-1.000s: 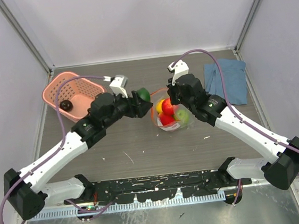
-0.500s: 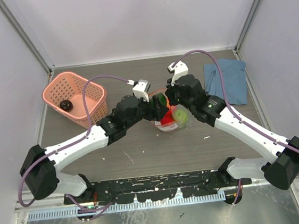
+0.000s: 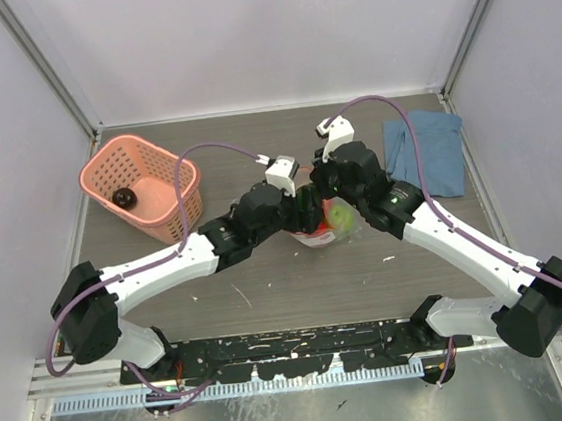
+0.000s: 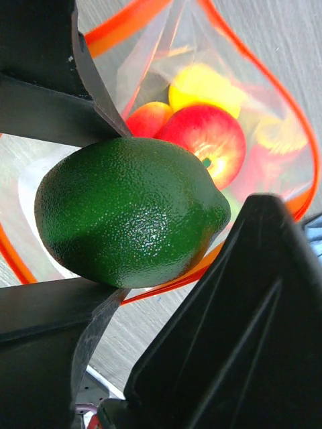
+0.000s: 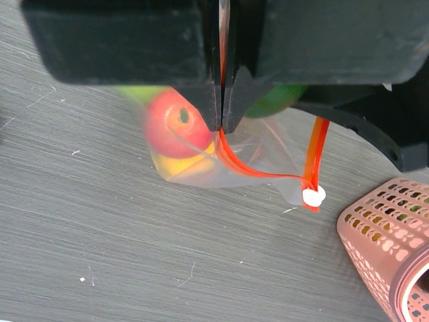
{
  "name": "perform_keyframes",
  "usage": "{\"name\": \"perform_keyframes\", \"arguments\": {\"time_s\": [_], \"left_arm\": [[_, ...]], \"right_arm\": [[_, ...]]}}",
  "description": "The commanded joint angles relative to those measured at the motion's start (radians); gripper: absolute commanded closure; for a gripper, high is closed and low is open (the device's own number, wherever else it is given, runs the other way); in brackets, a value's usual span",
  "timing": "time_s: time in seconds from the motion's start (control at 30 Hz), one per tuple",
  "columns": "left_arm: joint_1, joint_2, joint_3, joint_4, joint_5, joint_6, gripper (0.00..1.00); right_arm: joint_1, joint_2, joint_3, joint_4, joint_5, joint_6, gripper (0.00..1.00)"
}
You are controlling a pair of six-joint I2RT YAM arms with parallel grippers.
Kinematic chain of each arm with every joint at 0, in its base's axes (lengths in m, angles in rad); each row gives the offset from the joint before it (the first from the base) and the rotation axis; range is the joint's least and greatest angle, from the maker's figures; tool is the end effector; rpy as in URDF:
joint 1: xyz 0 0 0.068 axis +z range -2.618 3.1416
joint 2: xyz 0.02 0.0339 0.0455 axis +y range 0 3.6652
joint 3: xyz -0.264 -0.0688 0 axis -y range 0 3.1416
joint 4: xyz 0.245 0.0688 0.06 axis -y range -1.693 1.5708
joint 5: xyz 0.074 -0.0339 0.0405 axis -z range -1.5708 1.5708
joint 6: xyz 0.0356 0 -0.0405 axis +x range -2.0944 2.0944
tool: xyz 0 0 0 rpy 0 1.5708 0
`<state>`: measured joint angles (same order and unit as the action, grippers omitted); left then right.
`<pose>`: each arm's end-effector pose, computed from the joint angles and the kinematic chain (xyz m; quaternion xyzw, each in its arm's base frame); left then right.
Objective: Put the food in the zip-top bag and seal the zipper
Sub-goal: Place the fake fruit in the zipper food storage bag, then adjust the zipper food storage bag at the center of the board.
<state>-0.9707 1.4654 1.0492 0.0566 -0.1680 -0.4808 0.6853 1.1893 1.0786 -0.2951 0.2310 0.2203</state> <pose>0.1984 -0.2795 0.2935 0.1523 0.8064 -0.3249 0.4701 0.2155 0.1656 0.3482 -0.1294 0.8218 0.1525 0.5335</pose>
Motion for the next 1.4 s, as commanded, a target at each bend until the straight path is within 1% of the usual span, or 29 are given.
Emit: {"name": "perform_keyframes", "arguments": {"time_s": [0.0,0.2,0.37,0.47,0.67,0.73,1.0,1.1,1.2,1.23,1.33,1.37], "left_arm": [[-0.026,0.026,0.067,-0.017,-0.013,0.011,0.44],[-0.027,0.067,0.102,-0.059,0.015,0.001,0.34],[-0.028,0.079,0.123,-0.077,0.055,0.015,0.20],[-0.027,0.077,0.130,-0.092,0.067,0.023,0.15],[-0.027,0.047,0.133,-0.127,0.072,0.023,0.13],[-0.027,0.011,0.131,-0.148,0.065,0.020,0.10],[-0.028,-0.117,0.132,-0.300,-0.015,-0.003,0.10],[-0.027,-0.141,0.130,-0.372,-0.066,-0.035,0.11],[-0.026,-0.152,0.112,-0.411,-0.122,-0.081,0.12],[-0.025,-0.152,0.106,-0.420,-0.142,-0.096,0.16],[-0.019,-0.143,0.094,-0.436,-0.194,-0.139,0.21],[-0.011,-0.137,0.090,-0.438,-0.192,-0.150,0.22]], "right_arm": [[0.001,-0.037,0.006,0.070,-0.005,0.016,1.00],[0.002,-0.044,0.001,0.074,-0.042,0.019,1.00],[0.002,-0.049,-0.004,0.074,-0.036,0.020,1.00],[0.001,-0.050,-0.005,0.072,-0.032,0.018,1.00],[0.001,-0.052,-0.006,0.071,-0.029,0.016,1.00],[0.001,-0.054,-0.006,0.069,-0.026,0.015,1.00],[0.001,-0.051,-0.006,0.069,-0.027,0.013,1.00],[0.001,-0.054,-0.008,0.069,-0.024,0.011,1.00],[0.000,-0.057,-0.011,0.071,-0.024,0.012,1.00],[0.002,-0.057,-0.012,0.072,-0.023,0.011,1.00],[0.002,-0.054,-0.014,0.071,-0.027,0.012,1.00],[0.002,-0.054,-0.016,0.072,-0.029,0.012,1.00]]}}
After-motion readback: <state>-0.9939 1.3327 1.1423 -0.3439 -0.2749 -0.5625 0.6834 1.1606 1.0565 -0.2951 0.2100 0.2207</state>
